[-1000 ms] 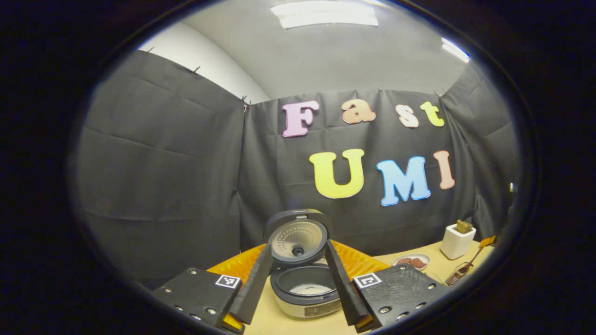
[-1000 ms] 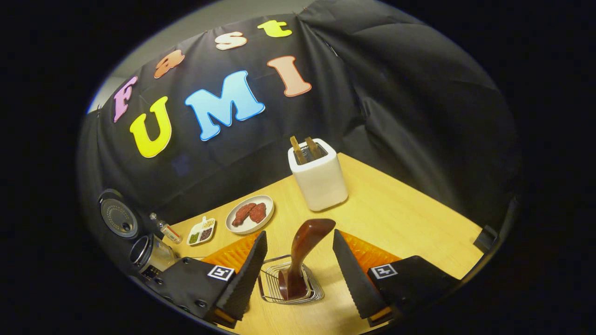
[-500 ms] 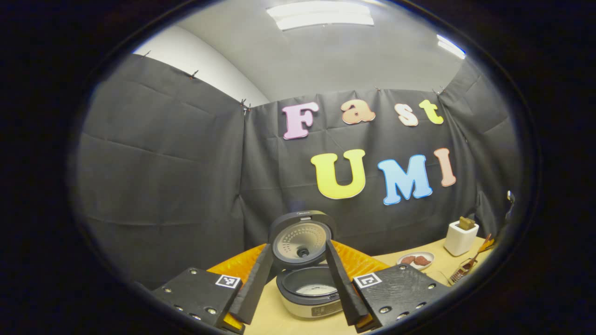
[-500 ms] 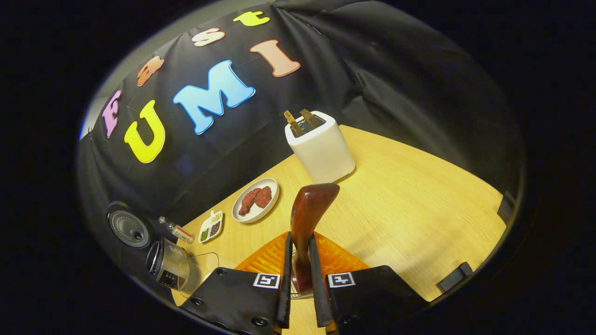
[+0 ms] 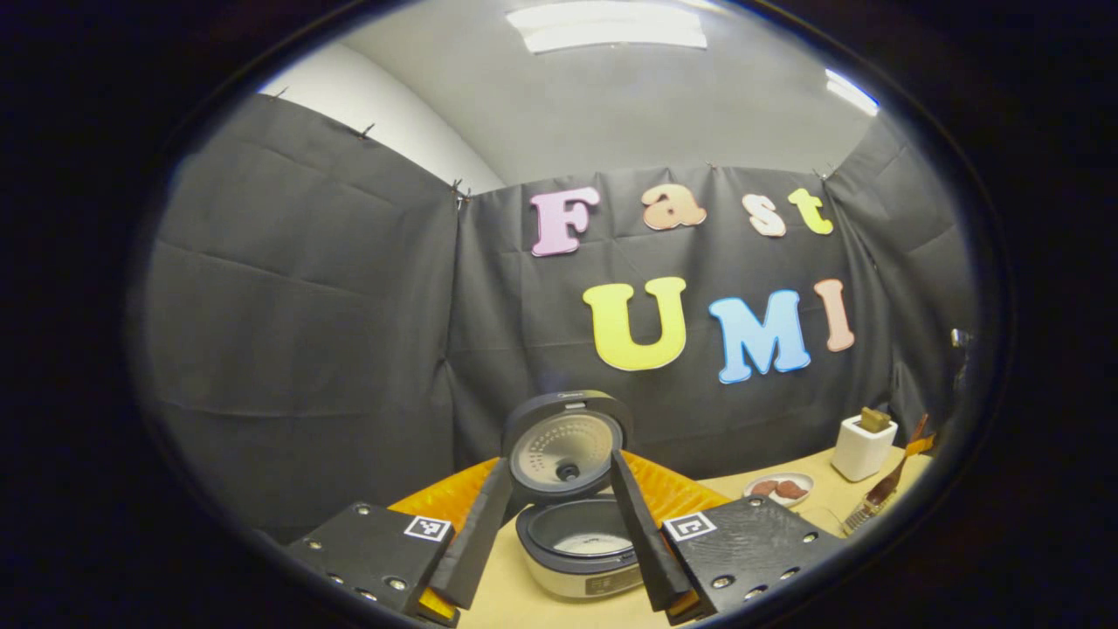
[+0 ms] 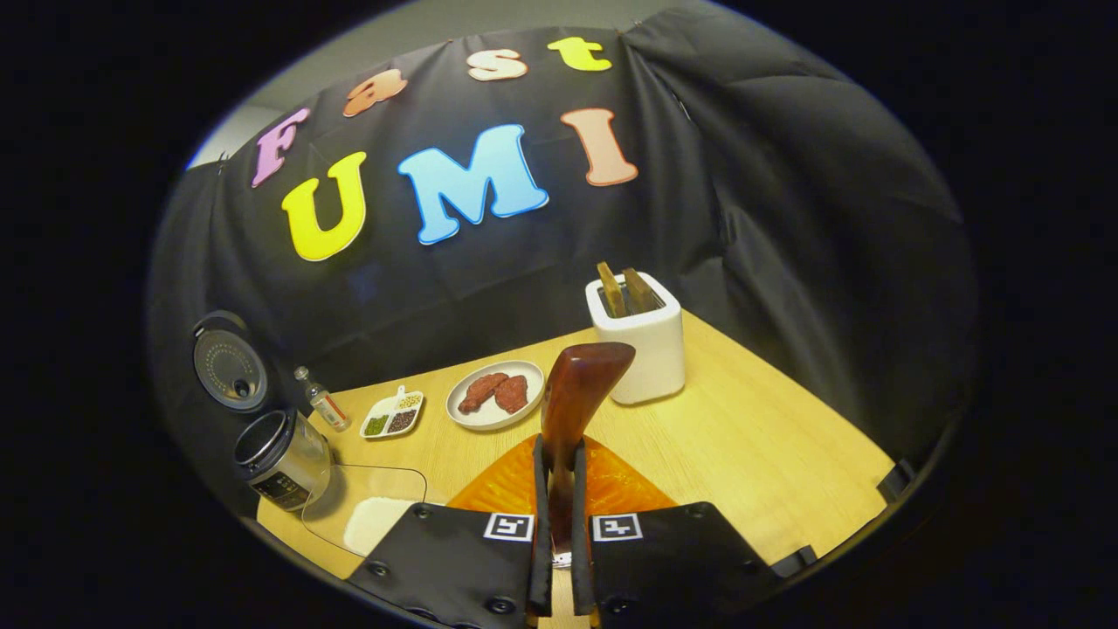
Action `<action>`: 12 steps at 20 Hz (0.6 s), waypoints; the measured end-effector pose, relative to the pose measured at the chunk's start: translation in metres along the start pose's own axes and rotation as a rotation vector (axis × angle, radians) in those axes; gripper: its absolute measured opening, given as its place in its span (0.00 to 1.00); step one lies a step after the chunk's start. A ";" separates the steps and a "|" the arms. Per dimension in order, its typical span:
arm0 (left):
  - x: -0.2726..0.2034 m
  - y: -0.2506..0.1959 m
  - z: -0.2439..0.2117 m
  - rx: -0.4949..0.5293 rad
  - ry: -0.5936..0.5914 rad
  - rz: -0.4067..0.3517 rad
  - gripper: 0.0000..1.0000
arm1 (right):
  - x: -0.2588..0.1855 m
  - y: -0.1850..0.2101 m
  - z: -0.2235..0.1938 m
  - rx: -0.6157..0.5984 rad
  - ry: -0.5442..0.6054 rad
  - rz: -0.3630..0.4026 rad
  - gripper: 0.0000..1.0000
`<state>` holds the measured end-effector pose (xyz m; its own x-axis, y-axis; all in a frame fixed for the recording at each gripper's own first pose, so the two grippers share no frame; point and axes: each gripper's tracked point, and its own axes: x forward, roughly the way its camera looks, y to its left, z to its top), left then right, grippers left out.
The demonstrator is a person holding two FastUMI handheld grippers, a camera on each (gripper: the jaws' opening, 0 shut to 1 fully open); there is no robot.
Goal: Close the left gripper, press the button to open the rice cooker; take a wooden spoon from the chopstick holder with the right hand, scoop a spoonful of rice and pour it into the rice cooker, then put the wooden spoon back into the chopstick holder.
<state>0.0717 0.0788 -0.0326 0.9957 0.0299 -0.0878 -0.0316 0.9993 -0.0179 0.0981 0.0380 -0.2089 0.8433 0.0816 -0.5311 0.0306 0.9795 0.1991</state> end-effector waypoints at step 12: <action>0.031 0.029 -0.040 -0.019 0.042 -0.006 0.73 | -0.020 0.115 0.035 -0.206 -0.143 0.101 0.10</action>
<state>0.0980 0.1075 -0.0755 0.9913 0.0223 -0.1298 -0.0273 0.9989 -0.0370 0.1035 0.1423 -0.1469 0.9044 0.1680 -0.3922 -0.1547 0.9858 0.0655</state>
